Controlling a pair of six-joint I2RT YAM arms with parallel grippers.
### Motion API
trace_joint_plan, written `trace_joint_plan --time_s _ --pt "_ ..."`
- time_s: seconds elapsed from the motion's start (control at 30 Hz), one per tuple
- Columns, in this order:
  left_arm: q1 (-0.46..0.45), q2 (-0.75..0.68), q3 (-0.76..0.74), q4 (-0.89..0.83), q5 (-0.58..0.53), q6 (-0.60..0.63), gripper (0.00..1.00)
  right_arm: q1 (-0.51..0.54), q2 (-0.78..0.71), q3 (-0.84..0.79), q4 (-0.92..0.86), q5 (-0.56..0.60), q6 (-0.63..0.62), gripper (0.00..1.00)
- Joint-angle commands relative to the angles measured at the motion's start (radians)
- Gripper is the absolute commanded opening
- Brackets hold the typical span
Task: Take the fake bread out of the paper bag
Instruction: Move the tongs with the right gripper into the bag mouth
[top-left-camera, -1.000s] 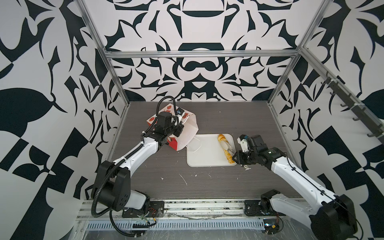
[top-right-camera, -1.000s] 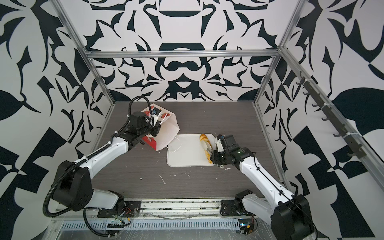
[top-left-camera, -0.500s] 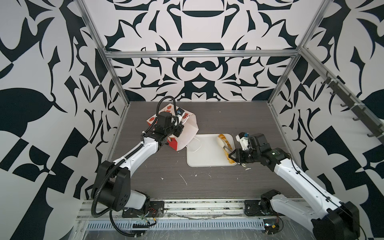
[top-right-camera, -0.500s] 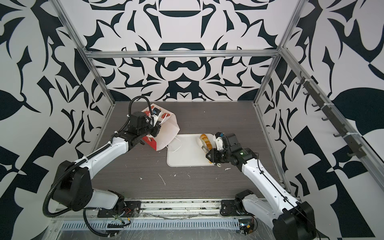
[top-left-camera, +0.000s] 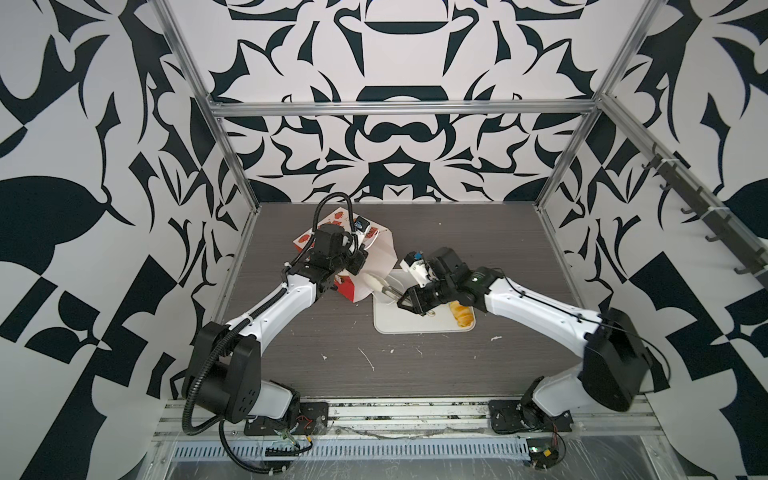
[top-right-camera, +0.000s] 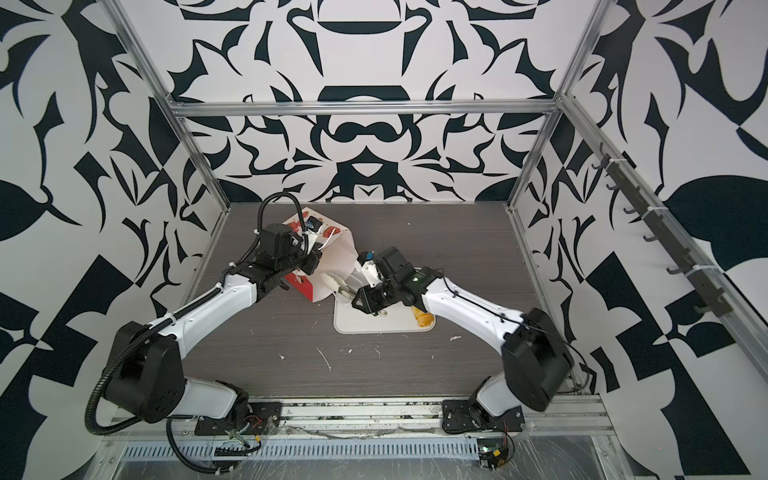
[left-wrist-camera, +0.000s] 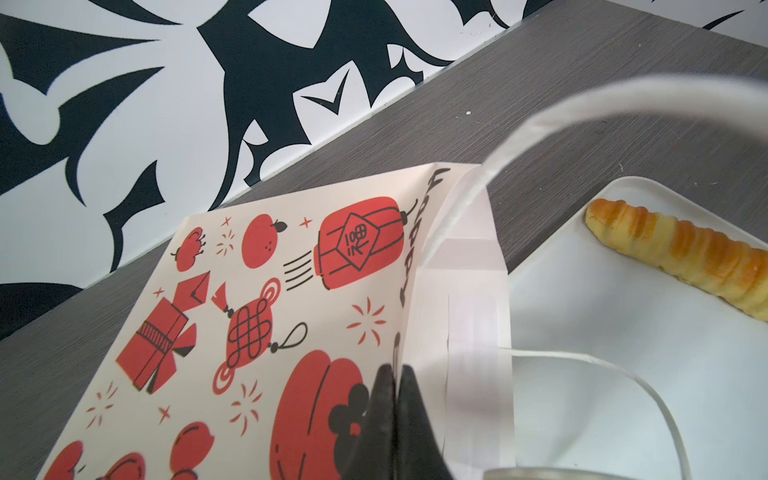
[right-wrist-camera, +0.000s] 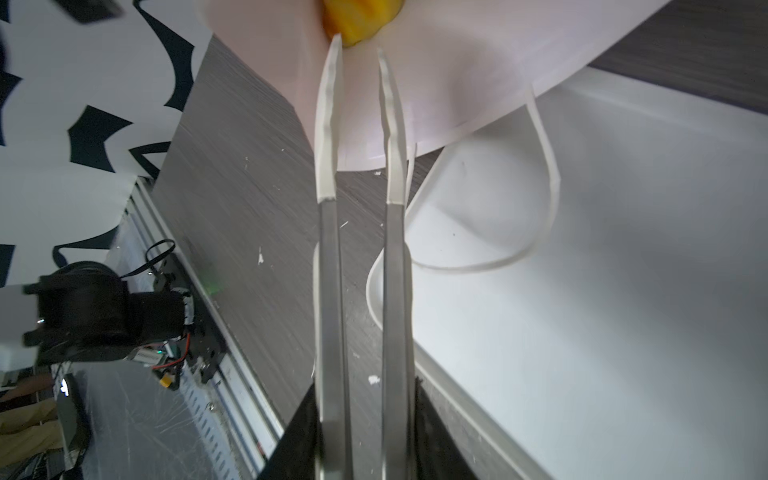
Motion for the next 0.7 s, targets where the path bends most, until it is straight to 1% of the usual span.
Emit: trace_joint_plan --time_s 0.0,0.1,0.2,0.33,0.37,0.5,0.67 --pt "-0.009 -0.023 0.028 -0.033 0.002 0.006 0.0 -0.009 0.038 0.07 0.093 0.026 -0.031 0.35" --pt "-0.013 -0.025 0.031 -0.039 -0.008 0.012 0.0 -0.014 0.07 0.086 0.127 0.052 -0.037 0.38" --pt "-0.015 -0.017 0.045 -0.053 -0.003 0.011 0.0 -0.014 0.099 0.118 0.116 0.115 -0.105 0.4" --pt "-0.016 0.0 0.064 -0.079 0.01 0.006 0.0 -0.008 0.124 0.132 0.127 0.217 -0.23 0.41" --pt "-0.015 0.004 0.073 -0.093 0.015 0.005 0.0 -0.005 0.127 0.127 0.137 0.257 -0.268 0.41" --pt "-0.016 0.014 0.096 -0.123 0.032 0.002 0.0 -0.003 0.144 0.11 0.181 0.352 -0.394 0.42" --pt "-0.015 0.017 0.106 -0.138 0.042 0.003 0.0 -0.003 0.17 0.111 0.22 0.402 -0.515 0.44"
